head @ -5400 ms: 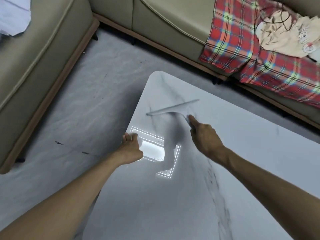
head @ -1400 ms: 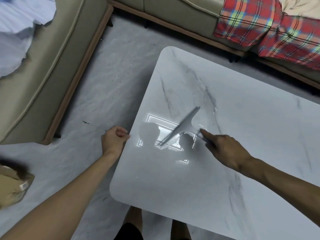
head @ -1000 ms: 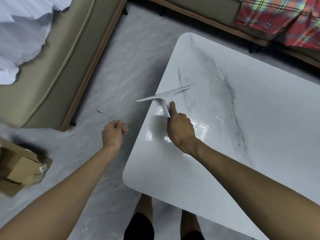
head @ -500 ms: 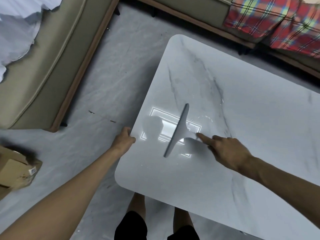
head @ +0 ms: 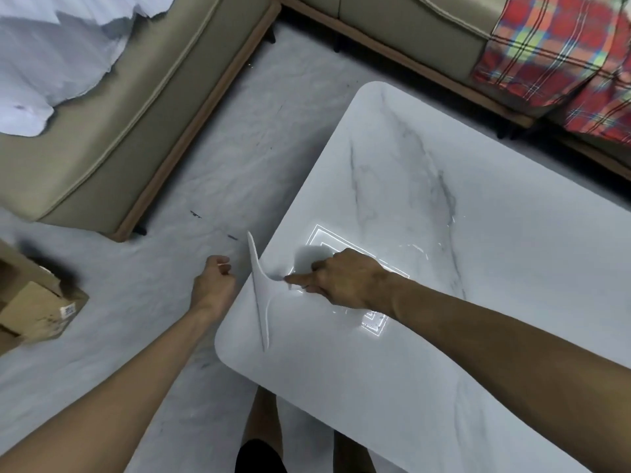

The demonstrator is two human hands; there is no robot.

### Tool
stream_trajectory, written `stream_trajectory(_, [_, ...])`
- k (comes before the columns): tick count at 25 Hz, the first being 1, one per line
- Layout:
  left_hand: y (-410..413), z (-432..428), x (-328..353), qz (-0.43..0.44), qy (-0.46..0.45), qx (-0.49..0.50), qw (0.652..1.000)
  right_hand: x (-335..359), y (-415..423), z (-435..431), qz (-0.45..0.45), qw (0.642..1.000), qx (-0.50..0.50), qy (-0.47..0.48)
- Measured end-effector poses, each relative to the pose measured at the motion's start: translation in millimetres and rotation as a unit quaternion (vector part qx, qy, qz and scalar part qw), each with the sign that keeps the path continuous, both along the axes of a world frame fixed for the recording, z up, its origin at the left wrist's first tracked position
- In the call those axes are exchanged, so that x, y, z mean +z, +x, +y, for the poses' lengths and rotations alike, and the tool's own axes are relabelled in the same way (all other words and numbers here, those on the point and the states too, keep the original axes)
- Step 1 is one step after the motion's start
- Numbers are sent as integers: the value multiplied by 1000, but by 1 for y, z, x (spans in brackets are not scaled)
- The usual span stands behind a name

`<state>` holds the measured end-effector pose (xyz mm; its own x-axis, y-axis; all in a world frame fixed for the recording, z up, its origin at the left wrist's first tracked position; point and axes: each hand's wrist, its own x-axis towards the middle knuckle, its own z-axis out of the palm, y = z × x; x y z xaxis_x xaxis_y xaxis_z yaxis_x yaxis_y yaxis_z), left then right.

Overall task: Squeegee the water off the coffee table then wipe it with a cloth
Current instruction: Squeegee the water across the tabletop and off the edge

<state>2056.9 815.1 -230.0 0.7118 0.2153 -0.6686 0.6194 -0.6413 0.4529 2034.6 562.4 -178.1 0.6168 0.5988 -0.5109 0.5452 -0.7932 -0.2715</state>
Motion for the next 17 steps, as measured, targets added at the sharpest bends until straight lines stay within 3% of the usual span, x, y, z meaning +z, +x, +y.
stream_trajectory(3, [-15,-14,0,24,-22,-24,999,-10,25,-27,-54,998,-23,-9])
stream_trajectory(8, [-26,-44,-1,75,3,-101,992,-9,40,-97,-51,982,-179,-24])
stream_trajectory(12, [-29,-49,-1,79,9,-122,989,-10,-20,-139,-36,948,-314,-26])
stream_trajectory(17, [-26,-46,7,78,8,-136,988,18,-122,-180,-30,879,-469,-76])
